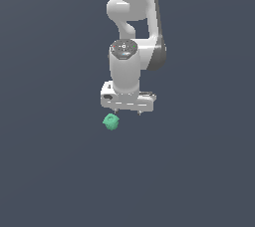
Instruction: Pick up the object and move it to a goal position.
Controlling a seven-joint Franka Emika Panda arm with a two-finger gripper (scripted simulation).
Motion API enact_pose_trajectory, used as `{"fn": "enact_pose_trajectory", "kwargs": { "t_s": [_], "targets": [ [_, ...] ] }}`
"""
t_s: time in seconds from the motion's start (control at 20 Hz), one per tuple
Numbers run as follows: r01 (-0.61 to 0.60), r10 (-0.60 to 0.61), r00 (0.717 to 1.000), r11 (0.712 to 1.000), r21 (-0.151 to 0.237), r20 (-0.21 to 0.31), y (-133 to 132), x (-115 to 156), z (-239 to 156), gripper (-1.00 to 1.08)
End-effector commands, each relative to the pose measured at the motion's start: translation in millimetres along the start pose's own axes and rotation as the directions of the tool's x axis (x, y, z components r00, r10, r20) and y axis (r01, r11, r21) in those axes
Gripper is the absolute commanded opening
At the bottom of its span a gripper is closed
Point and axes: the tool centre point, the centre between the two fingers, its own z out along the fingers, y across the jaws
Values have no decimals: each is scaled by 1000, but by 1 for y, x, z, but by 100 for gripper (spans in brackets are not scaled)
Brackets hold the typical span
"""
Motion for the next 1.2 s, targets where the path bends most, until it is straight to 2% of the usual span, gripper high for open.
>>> {"fn": "enact_pose_trajectory", "kwargs": {
  "t_s": [0.0,0.3,0.55,0.8,1.15],
  "targets": [
    [-73,73,997,997,-5,1,16,0,11,100],
    [-250,250,968,968,-22,0,55,-1,38,100],
    [-338,338,941,941,-32,-4,76,-3,52,100],
    [-373,373,928,927,-36,-6,84,-4,57,100],
    [-369,369,929,929,-36,-6,84,-4,66,100]
  ]
}}
